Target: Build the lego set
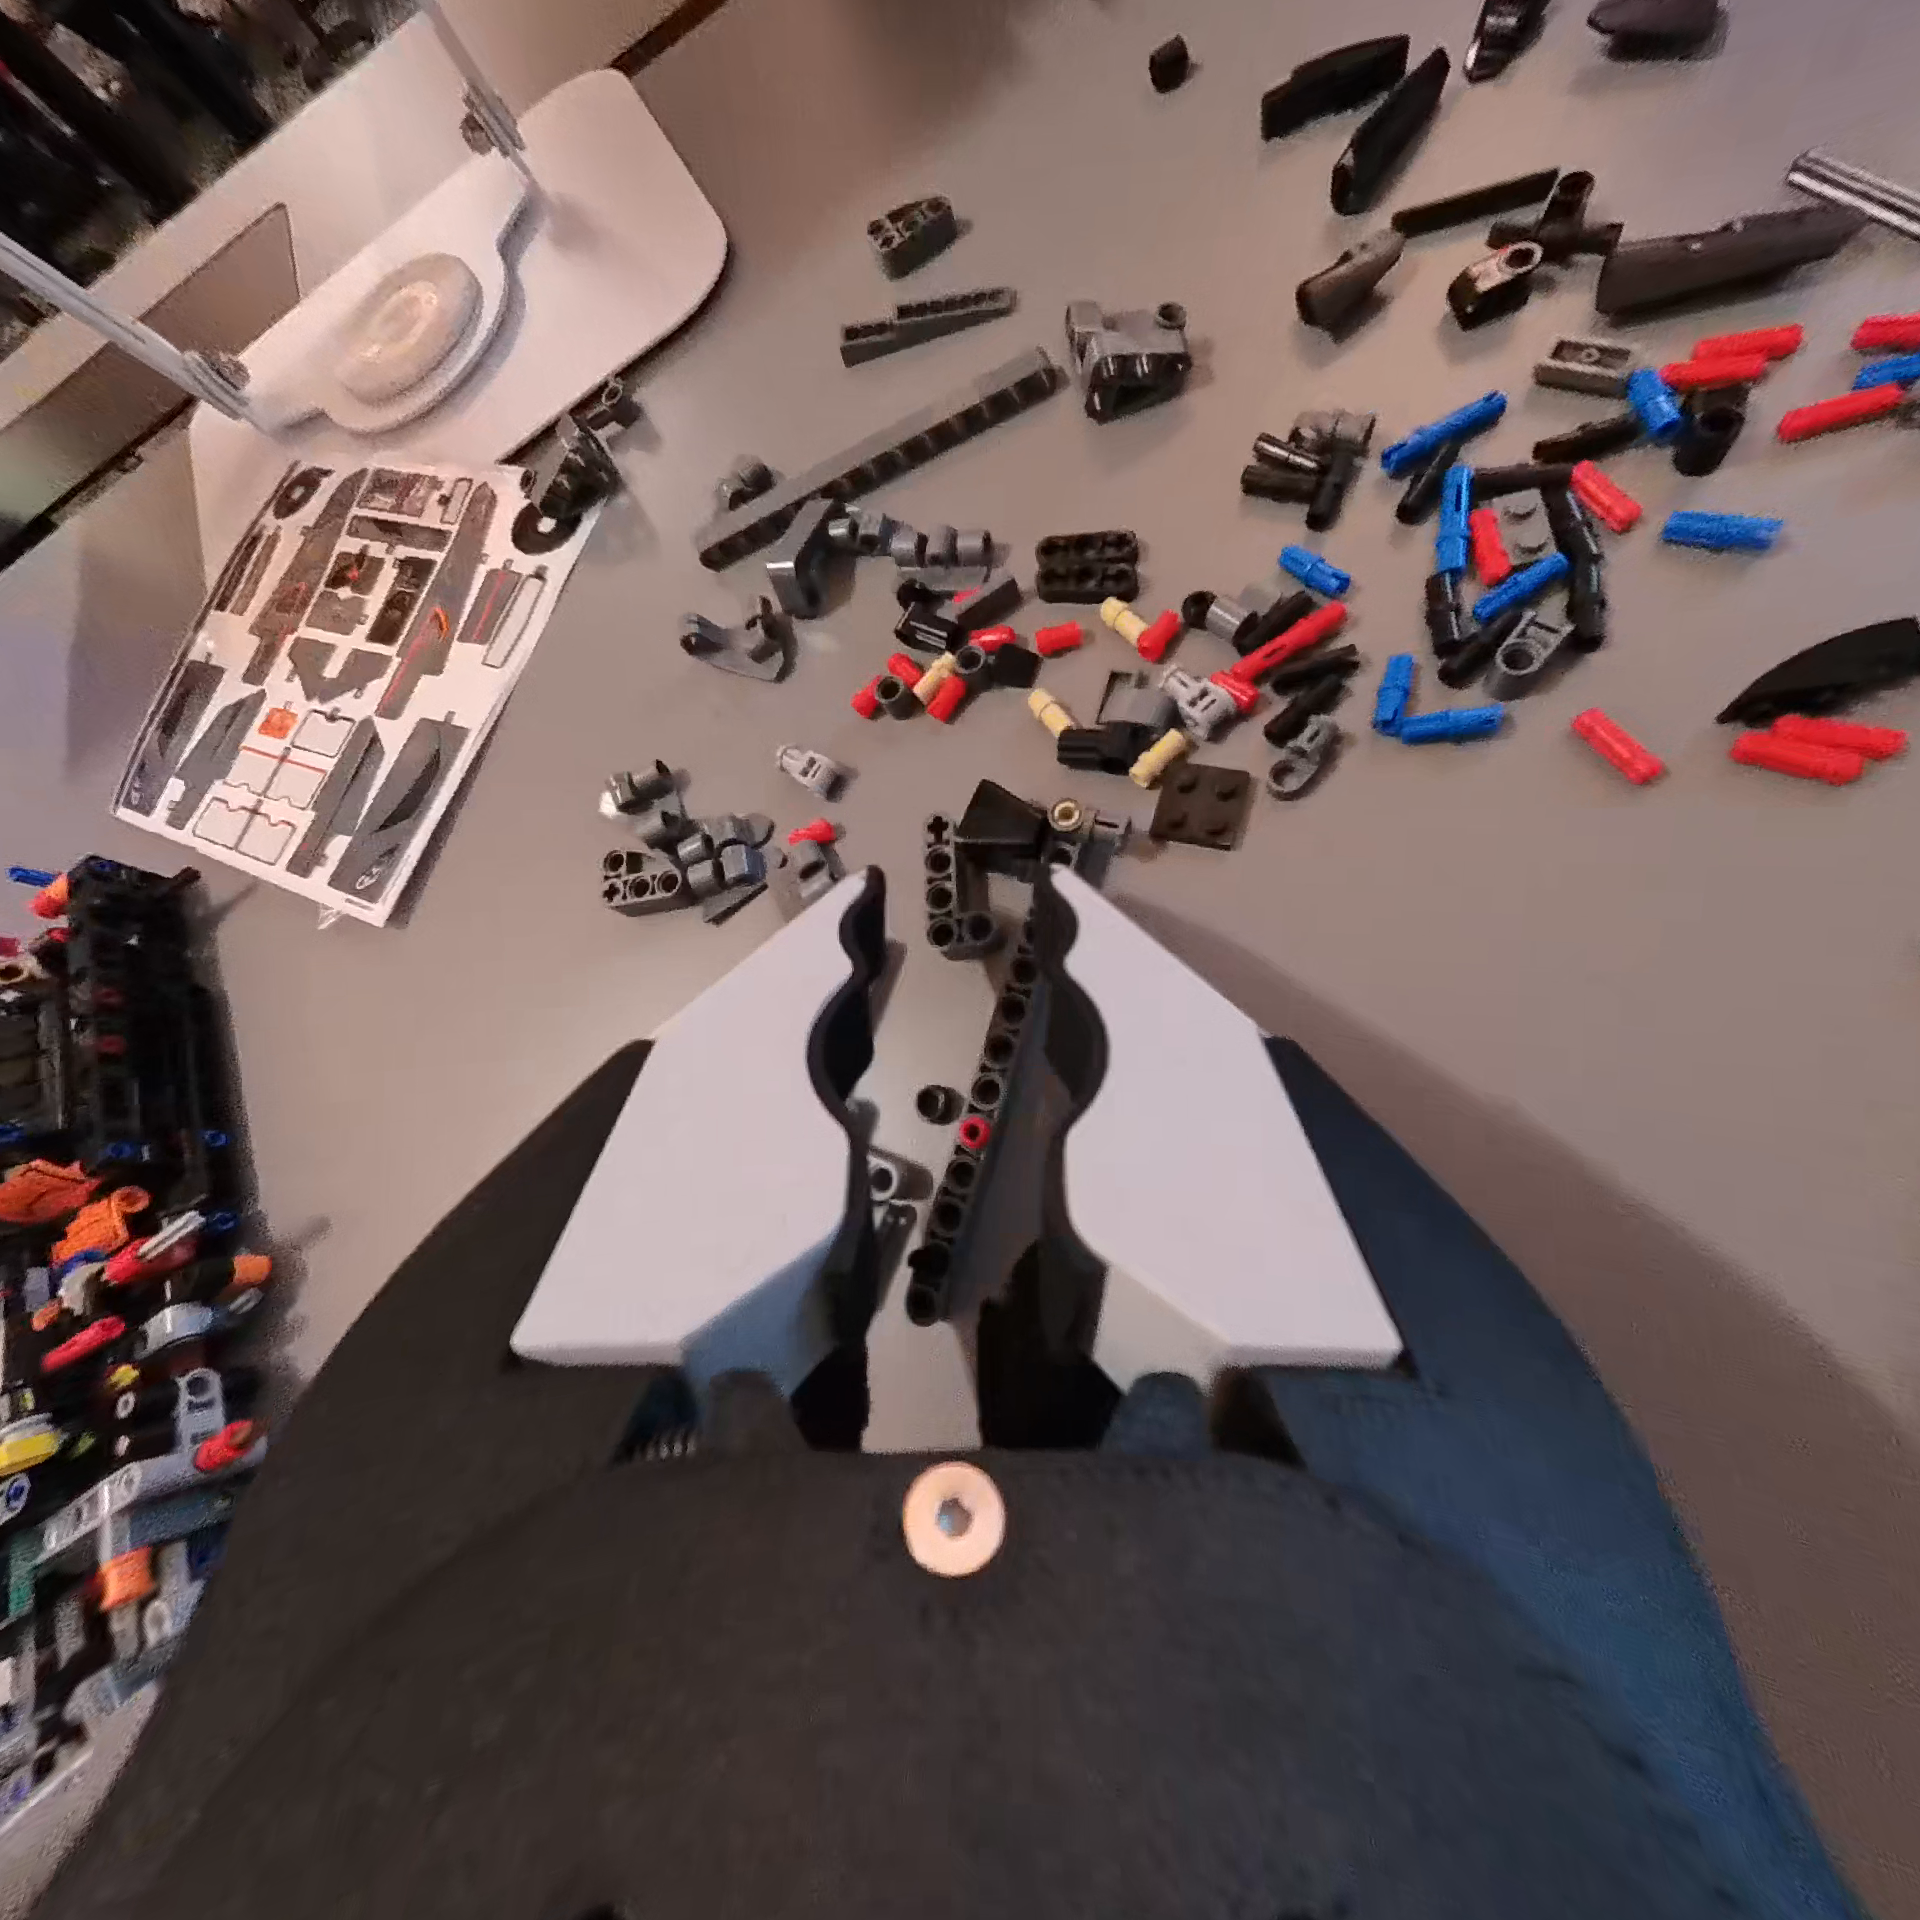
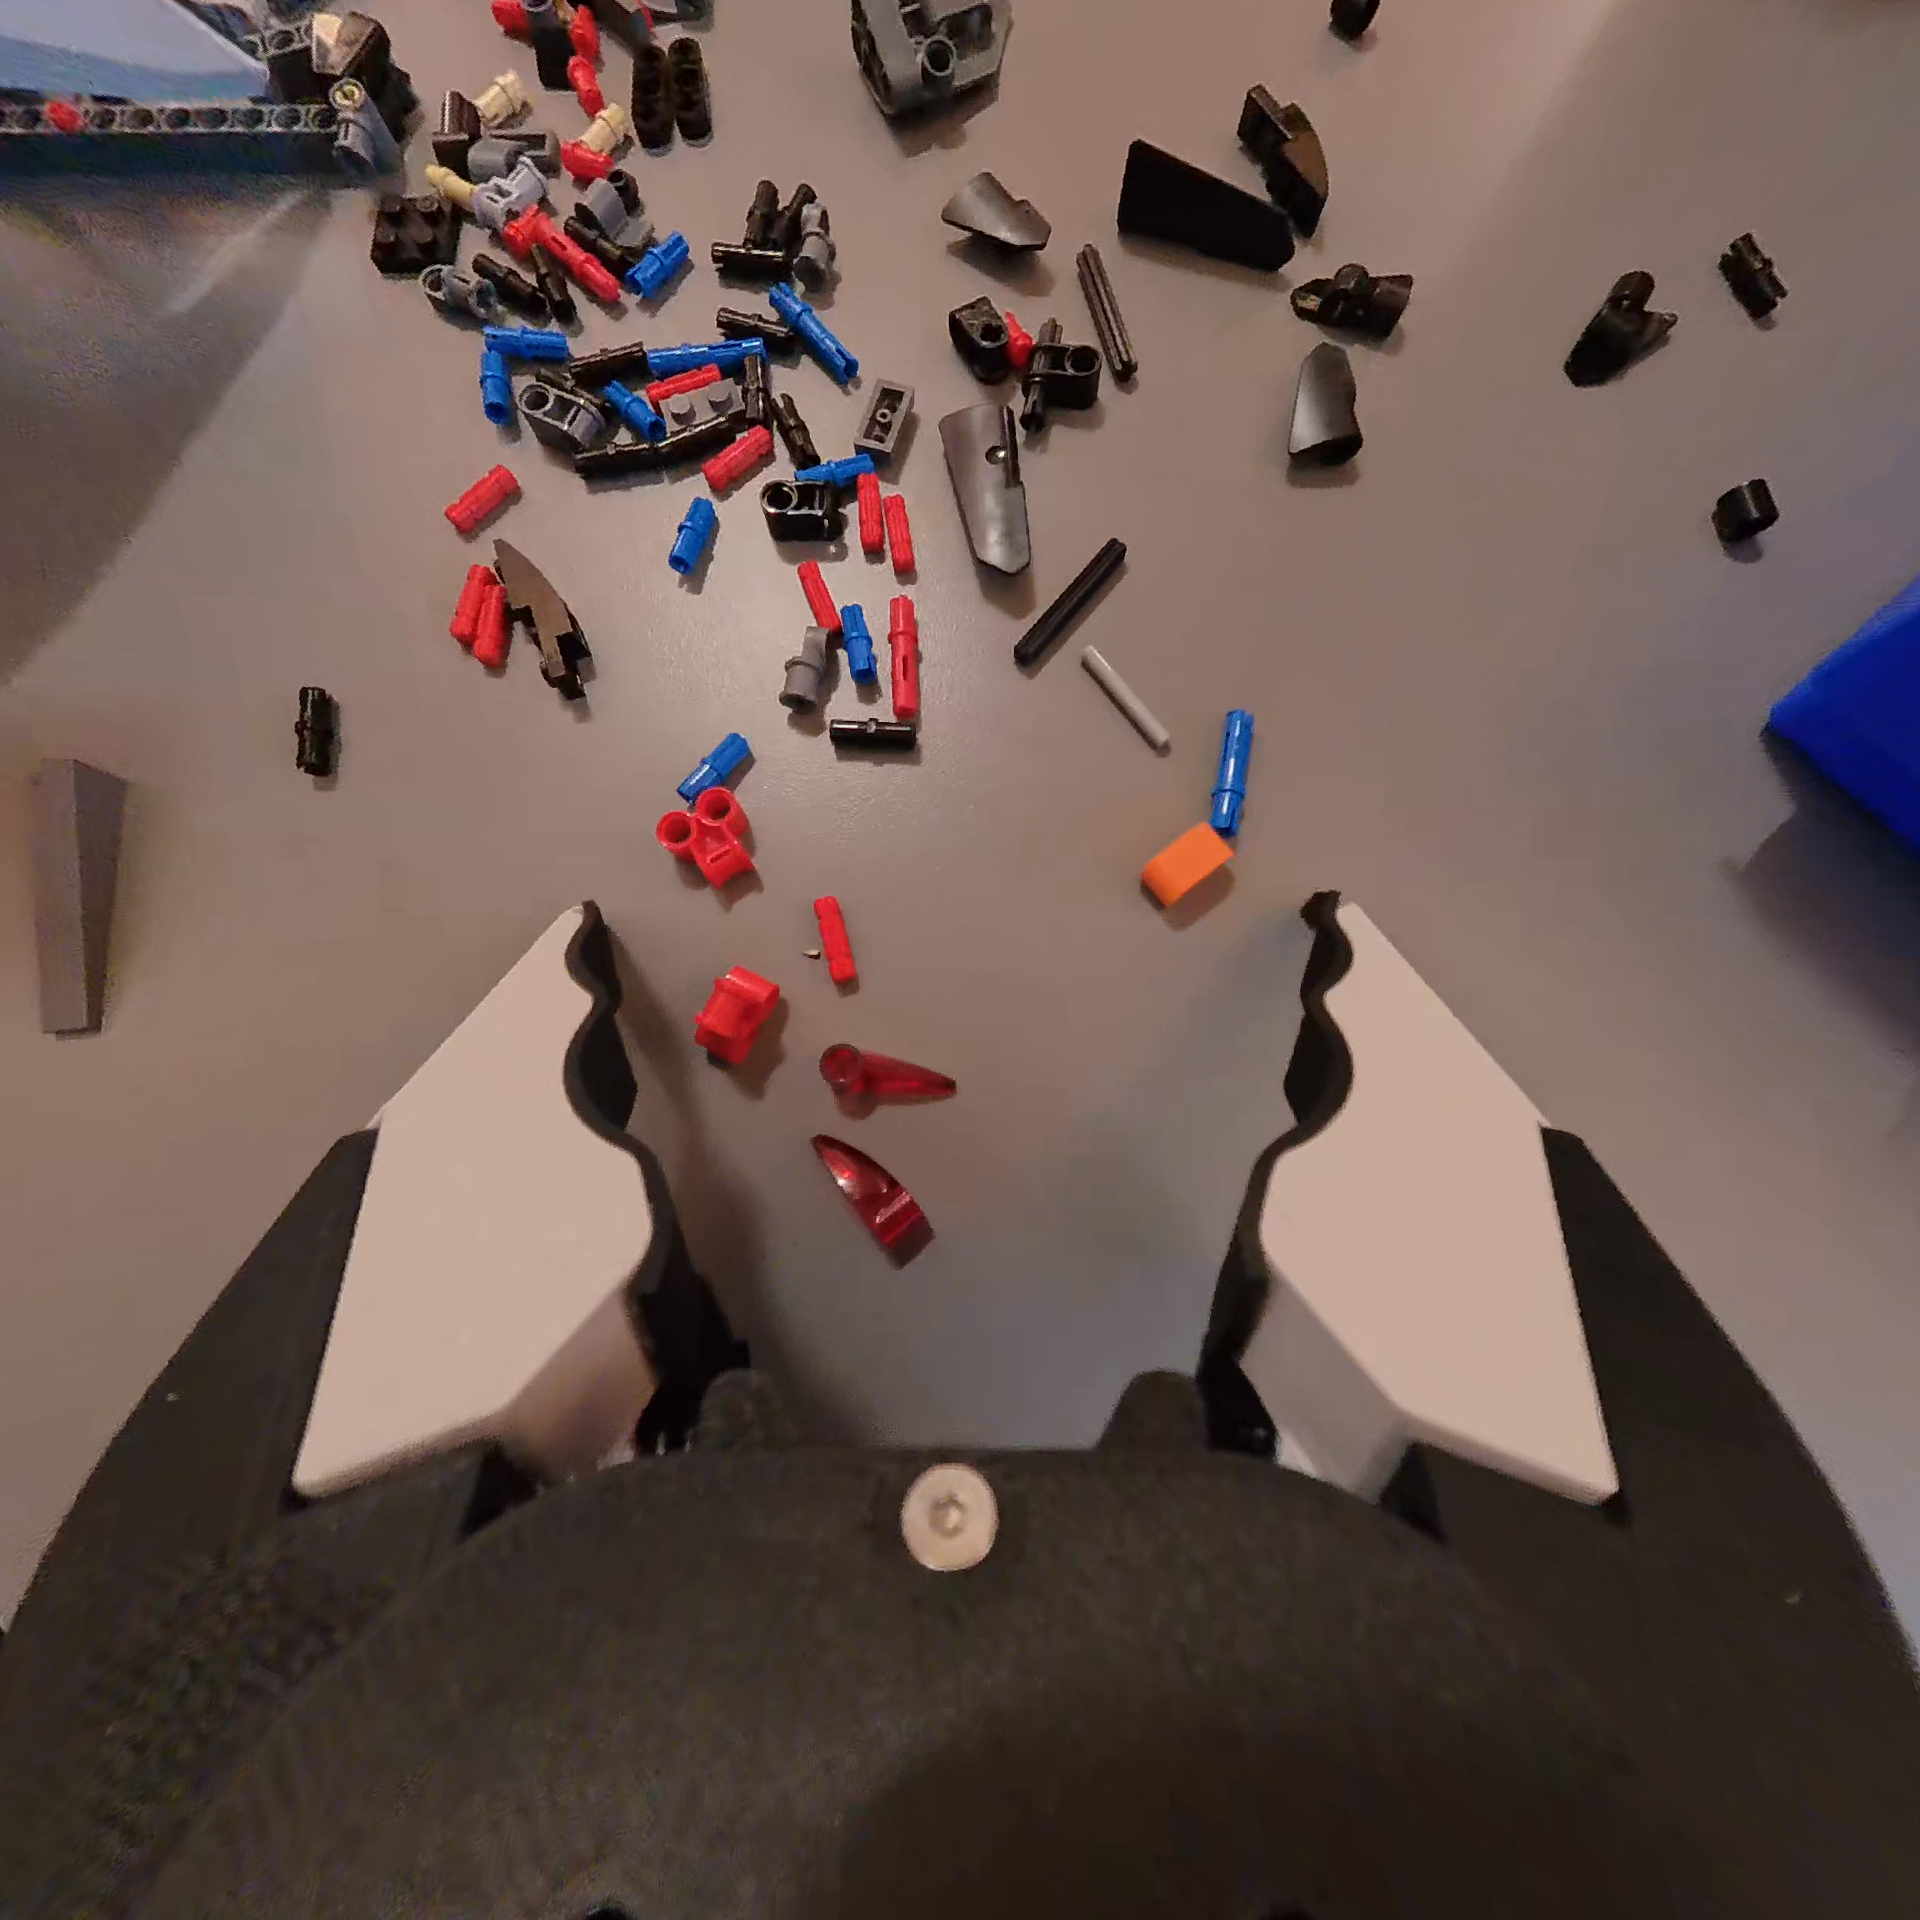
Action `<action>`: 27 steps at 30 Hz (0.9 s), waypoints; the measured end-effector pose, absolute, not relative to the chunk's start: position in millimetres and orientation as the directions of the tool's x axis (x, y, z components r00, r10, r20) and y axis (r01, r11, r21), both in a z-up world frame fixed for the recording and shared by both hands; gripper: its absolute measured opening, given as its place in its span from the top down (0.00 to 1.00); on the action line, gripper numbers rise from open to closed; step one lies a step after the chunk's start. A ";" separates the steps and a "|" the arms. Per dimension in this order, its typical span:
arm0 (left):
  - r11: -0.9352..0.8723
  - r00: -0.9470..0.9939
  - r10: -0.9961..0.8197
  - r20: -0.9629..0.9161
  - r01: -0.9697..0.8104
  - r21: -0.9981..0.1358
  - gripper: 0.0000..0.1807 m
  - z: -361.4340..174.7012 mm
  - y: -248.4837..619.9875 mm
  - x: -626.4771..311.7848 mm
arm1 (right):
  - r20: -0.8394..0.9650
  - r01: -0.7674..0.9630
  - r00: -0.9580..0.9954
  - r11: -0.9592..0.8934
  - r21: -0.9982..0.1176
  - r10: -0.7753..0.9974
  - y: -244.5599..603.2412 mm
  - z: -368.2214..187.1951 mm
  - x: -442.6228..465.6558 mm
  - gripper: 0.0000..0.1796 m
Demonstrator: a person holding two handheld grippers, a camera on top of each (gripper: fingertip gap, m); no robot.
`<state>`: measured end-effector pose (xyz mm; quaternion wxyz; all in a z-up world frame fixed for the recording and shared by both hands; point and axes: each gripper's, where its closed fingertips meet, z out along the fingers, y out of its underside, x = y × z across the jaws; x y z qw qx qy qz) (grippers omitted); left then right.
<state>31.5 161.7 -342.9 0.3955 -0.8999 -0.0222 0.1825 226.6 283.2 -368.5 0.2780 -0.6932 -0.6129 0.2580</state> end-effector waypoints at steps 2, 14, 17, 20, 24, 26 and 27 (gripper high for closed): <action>-0.684 0.946 0.165 -0.279 -0.094 -0.724 0.81 -341.3 163.0 37.3 | -0.017 0.710 0.105 -0.086 -0.699 0.994 281.3 -369.0 226.7 0.27; -0.710 0.998 -0.006 -0.059 -0.046 -0.702 0.75 -361.9 181.5 85.1 | -0.017 0.712 0.098 -0.082 -0.697 0.995 280.4 -369.6 226.5 0.25; -0.709 0.999 0.026 -0.029 -0.002 -0.705 0.78 -362.1 180.5 81.2 | -0.019 0.712 0.096 -0.082 -0.697 0.995 280.1 -369.9 226.3 0.25; -0.695 0.995 0.092 -0.030 0.042 -0.718 0.79 -361.9 182.6 68.5 | -0.017 0.715 0.091 -0.077 -0.695 0.996 279.5 -370.5 225.8 0.23; -0.692 0.987 0.145 -0.068 0.052 -0.720 0.85 -361.1 181.7 58.0 | -0.019 0.716 0.089 -0.078 -0.693 0.996 279.2 -371.2 225.5 0.21; -0.693 0.984 0.150 -0.092 0.039 -0.720 0.85 -360.7 181.6 57.1 | -0.021 0.726 0.074 -0.068 -0.684 0.997 276.8 -373.7 225.0 0.15; -0.693 0.984 0.152 -0.097 0.036 -0.720 0.84 -360.5 181.5 56.9 | -0.021 0.729 0.070 -0.066 -0.681 0.997 276.3 -374.2 224.7 0.14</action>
